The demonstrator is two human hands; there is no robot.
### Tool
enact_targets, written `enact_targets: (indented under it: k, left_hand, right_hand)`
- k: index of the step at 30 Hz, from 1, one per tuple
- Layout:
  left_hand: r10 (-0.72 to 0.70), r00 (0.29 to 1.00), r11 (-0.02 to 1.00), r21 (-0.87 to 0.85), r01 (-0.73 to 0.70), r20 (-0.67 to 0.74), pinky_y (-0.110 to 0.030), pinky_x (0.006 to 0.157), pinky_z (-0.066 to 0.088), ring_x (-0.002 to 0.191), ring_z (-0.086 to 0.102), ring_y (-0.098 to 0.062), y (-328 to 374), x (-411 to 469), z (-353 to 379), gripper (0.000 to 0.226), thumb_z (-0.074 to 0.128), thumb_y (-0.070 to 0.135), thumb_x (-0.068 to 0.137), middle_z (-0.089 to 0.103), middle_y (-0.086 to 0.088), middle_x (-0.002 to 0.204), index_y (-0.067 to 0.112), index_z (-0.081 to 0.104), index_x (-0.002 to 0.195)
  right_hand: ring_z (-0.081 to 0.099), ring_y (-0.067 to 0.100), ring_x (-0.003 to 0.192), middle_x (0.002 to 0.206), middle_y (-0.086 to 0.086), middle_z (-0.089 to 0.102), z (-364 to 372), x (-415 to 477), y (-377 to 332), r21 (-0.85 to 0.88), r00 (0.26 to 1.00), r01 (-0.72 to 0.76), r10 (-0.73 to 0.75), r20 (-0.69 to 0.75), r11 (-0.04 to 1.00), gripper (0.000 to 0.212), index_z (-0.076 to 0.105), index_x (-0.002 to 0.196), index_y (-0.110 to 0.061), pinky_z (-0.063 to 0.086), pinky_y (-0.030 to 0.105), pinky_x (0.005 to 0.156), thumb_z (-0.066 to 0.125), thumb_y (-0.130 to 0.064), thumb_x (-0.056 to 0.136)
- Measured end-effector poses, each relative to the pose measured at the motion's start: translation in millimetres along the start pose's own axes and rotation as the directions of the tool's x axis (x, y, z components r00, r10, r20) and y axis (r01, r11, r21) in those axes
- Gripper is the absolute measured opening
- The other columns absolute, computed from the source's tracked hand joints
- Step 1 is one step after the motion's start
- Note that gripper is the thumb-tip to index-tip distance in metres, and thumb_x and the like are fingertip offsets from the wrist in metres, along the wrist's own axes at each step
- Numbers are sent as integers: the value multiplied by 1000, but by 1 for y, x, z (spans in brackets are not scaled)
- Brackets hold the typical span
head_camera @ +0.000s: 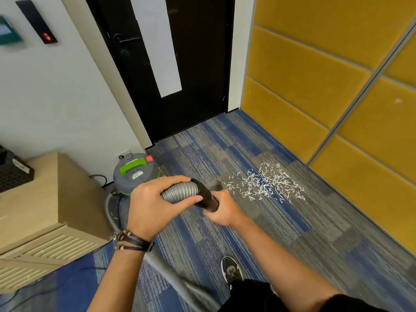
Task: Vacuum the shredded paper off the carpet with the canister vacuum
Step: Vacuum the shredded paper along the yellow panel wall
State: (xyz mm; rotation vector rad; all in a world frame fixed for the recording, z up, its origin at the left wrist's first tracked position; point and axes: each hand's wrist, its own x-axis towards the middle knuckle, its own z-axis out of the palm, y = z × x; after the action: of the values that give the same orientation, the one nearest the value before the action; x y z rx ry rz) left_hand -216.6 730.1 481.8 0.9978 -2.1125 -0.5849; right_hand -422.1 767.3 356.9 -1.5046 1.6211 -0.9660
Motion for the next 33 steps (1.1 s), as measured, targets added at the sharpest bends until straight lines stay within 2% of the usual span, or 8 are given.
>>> enact_targets:
  k: [4,7,11,16,19,23,30,33]
  left_hand:
    - [-7,1000,995,-104,9,24,-36,87,62,95,74,2,4,12,1,47,87,63,69,77,22,103,32,82,104]
    - [11,1000,996,-90,-11,3,-37,85,62,94,75,0,10,16,8,46,87,60,71,78,18,102,29,82,105]
    - [21,999,999,-42,-23,-43,-37,83,61,92,74,-3,13,29,14,45,87,57,75,78,14,100,28,82,109]
    - [-6,1000,999,-47,6,-5,-40,84,62,95,73,-2,13,42,24,44,85,61,74,77,19,102,34,81,108]
    - [-35,999,993,-110,34,1,-40,86,62,96,74,-3,10,46,23,46,87,61,70,78,20,102,32,82,105]
    - [-27,999,990,-137,31,32,-31,87,61,95,74,-1,13,45,20,45,86,64,67,78,23,100,35,82,102]
    - [72,997,993,-98,-70,20,-34,84,62,93,74,1,20,36,19,45,87,60,72,78,18,101,30,82,106]
    - [89,996,987,-137,-85,17,-31,84,61,93,74,0,21,36,15,45,89,58,70,78,18,101,30,82,105]
  right_hand:
    - [52,1,48,54,-21,57,-6,-8,14,15,999,2,-1,-46,1000,38,55,62,-41,37,14,52,73,-10,74]
    - [50,3,47,53,-20,54,-16,-8,17,25,995,39,-37,-91,999,32,51,61,-40,34,13,52,71,-18,71]
    - [48,5,45,52,-15,52,-25,9,18,9,992,40,-39,-122,999,31,51,61,-37,38,21,48,72,-17,71]
    - [47,6,47,54,-11,53,-32,27,21,-13,998,-4,3,-56,1000,34,52,62,-32,40,28,48,74,-9,73]
    - [49,5,48,55,-12,54,-33,24,22,-21,999,-4,3,-54,1000,34,52,64,-33,41,26,49,74,-9,73]
    - [48,4,47,53,-12,53,-34,4,25,-8,996,-13,12,-89,1000,27,52,61,-31,38,22,48,72,-15,70]
    - [45,6,45,51,-14,50,-34,-11,18,4,993,-10,11,-116,1000,26,48,58,-34,35,22,48,70,-25,67]
    - [45,6,45,51,-15,50,-37,-18,12,-14,994,9,-10,-112,1000,31,47,58,-36,33,20,48,71,-19,68]
